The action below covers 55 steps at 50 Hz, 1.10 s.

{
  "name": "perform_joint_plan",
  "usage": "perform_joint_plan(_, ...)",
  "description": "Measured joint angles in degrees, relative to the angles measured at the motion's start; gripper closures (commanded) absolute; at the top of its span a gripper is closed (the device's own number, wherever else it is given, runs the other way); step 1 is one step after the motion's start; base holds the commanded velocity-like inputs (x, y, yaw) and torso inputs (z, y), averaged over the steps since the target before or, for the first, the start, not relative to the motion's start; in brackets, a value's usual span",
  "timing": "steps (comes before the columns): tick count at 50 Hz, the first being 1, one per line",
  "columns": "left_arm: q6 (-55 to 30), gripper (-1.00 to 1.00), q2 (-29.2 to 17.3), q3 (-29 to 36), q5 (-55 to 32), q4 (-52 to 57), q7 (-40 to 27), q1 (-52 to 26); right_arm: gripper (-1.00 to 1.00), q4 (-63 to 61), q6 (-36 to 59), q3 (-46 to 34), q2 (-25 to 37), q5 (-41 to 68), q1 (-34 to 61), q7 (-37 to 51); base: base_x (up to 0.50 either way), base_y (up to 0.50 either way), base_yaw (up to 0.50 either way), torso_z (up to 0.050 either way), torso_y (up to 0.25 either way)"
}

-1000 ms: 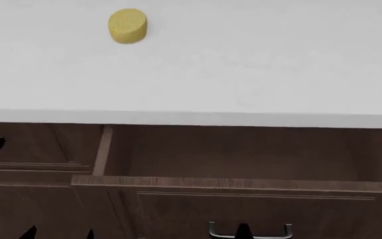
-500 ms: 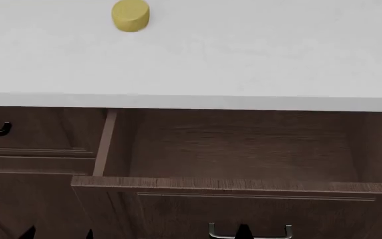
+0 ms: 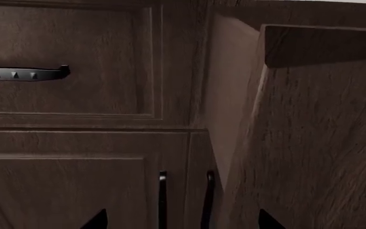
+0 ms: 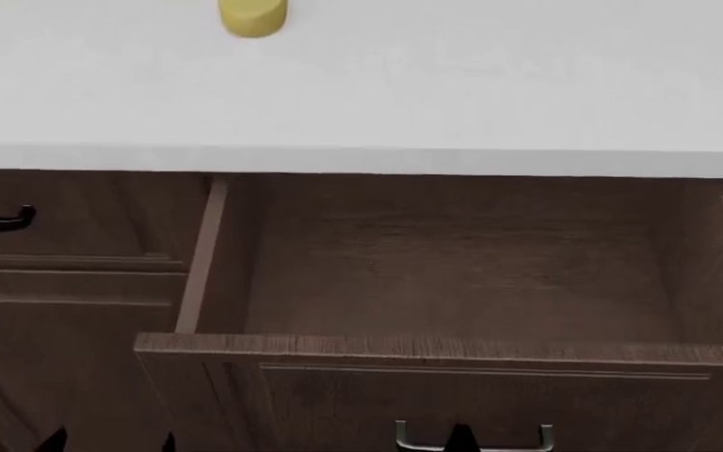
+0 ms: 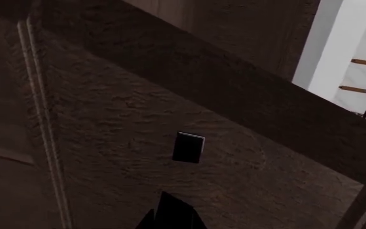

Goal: Open the right drawer.

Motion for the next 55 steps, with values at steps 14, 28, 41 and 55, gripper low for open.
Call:
perform_joint_plan(14,0.07,-1.0,-0.15,0.22,-0.14,-0.02,-0.18,-0.05,1.0,0.13,-0.08,-0.03,-0.01,-0.41,-0.07,-0.41,-0.16,0.0,0.0,0.001,0.003)
perform_joint_plan(28,0.24,-1.0,-0.38,0.4,-0.3,0.18,-0.37,0.08,1.0,0.17,0.06,-0.44,0.01,-0.68,0.37,-1.23,-0.15,0.0,0.0,0.001,0.003)
perform_joint_plan(41,0.07,-1.0,-0.8,0.43,-0.57,1.5,-0.94,0.7,1.0,-0.33,0.17,-0.22,0.17,-1.35,0.17,-2.03,-0.14,0.0,0.0,0.002,0.003)
perform_joint_plan(55,0.07,-1.0,-1.01,0.6,-0.8,1.84,-1.19,0.83,1.0,-0.58,0.1,0.02,0.31,-1.81,-0.17,-2.31,-0.21,0.0,0.0,0.001,0.004)
